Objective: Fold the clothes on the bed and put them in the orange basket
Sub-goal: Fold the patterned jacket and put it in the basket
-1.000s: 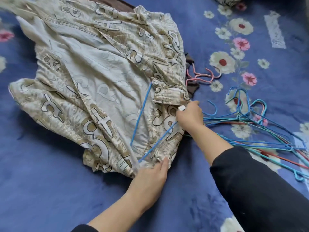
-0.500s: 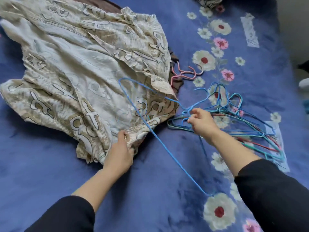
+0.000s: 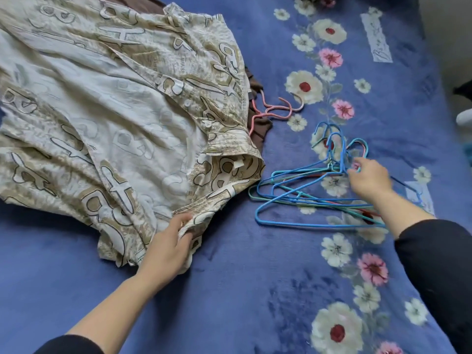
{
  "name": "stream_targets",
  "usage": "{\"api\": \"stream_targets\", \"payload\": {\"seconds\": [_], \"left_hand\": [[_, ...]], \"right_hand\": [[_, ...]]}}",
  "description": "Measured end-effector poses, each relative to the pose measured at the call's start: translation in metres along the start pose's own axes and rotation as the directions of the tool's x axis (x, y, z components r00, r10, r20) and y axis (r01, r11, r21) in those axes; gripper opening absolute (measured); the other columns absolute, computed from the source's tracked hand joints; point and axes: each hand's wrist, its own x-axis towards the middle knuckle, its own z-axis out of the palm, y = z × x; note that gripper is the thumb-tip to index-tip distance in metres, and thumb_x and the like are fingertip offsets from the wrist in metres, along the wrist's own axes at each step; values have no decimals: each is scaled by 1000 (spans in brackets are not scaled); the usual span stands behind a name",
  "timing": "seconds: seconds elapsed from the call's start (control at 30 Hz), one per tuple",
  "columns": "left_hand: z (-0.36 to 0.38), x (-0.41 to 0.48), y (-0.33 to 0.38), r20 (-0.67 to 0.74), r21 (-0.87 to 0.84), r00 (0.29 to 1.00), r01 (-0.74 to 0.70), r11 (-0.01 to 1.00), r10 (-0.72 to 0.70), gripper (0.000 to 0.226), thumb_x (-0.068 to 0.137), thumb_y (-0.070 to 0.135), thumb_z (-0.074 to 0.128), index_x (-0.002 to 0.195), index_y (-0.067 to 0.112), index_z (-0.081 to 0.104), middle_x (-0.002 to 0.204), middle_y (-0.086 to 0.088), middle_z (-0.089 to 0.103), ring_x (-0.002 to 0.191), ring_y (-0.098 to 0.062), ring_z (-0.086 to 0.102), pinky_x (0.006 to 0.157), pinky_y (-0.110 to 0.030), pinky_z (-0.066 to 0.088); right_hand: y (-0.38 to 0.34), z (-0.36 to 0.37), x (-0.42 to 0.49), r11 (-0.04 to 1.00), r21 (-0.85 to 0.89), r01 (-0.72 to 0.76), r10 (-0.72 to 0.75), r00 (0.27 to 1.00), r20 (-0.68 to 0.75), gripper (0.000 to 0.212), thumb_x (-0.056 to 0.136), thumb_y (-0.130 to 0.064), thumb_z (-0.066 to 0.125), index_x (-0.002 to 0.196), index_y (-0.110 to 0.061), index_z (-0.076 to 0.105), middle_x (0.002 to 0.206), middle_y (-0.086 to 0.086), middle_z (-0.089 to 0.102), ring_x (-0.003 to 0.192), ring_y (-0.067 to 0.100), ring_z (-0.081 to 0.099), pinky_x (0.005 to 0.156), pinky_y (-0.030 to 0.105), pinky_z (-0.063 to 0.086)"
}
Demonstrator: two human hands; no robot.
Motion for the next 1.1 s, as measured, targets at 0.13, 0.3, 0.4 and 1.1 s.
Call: {"api": "stream_targets", "payload": {"seconds": [0.13,0.3,0.4,1.1], "left_hand": [[-1,-6,6,145,-180,988,-30,983,56,20,90,20,53,97,32,67,70,12,63,63,-6,54,62,-26,39],[-16,-23,25,321,-409,939,17,912,126,23,84,10,49,64,7,39,53,3,34,50,-14,27,48,-21,20],[-34,-32,40,359,-340,919,-36,940,165,21,75,14,48,59,1,44,57,-1,35,53,-9,28,49,-25,21],[-358,-186,185,357,186,926,-198,962,122,33,63,44,69,52,18,52,47,11,47,43,-6,42,47,-22,34]], "right_hand": [[-67,36,-36,955,156,252,-253,967,-10,38,90,-11,52,127,-3,56,131,20,54,125,35,45,105,41,33],[-167,44,-80,823,437,363,-450,886,111,67,90,-43,59,144,-11,36,140,14,45,131,30,38,108,39,31],[-199,42,-92,873,385,299,-382,910,161,77,82,-36,67,144,-11,28,139,17,43,128,35,41,101,42,38],[-209,-243,-257,636,771,11,-184,973,138,22,93,-9,45,71,-9,46,65,10,48,47,21,47,40,21,42]]}}
